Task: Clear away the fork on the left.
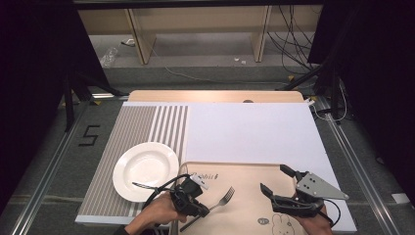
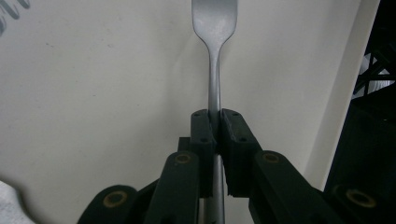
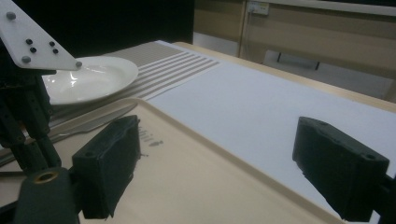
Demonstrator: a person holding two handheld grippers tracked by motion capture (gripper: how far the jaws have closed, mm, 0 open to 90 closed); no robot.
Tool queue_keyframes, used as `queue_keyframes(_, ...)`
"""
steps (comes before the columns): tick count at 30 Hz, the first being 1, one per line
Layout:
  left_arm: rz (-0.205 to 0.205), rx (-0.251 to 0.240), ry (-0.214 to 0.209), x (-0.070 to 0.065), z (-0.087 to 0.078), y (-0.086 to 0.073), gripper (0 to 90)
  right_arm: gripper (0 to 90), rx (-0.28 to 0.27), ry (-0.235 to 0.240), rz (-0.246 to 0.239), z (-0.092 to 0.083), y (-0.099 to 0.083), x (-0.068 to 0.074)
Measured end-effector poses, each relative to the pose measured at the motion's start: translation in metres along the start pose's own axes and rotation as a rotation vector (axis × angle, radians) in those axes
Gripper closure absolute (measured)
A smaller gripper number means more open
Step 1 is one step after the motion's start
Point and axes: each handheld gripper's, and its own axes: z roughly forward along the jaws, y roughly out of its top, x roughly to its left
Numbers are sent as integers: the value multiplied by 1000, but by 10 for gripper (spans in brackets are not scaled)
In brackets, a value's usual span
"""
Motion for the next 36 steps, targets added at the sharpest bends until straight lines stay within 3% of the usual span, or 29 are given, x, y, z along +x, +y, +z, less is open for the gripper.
queue_keyframes(4,-9,11,-3,-1,4,0,836,159,-1,0,1,0,0,0)
queue_keyframes(17,13,50,-2,-4,12,-1,830,159,9,-1,-1,-1,0,0)
queue_keyframes(20,6,38,2,-5,13,-1,822,159,7,0,1,0,0,0)
queue_keyframes(23,3,9,-22,-3,9,1,686,160,-1,2,2,0,0,0)
queue_keyframes(27,2,-29,3,-4,3,4,441,160,10,1,1,-1,0,0)
queue_keyframes(33,7,-71,17,-9,-1,6,304,160,-3,1,-2,0,0,0)
queue_keyframes(36,39,-97,29,-12,-3,8,261,160,0,1,2,0,0,0)
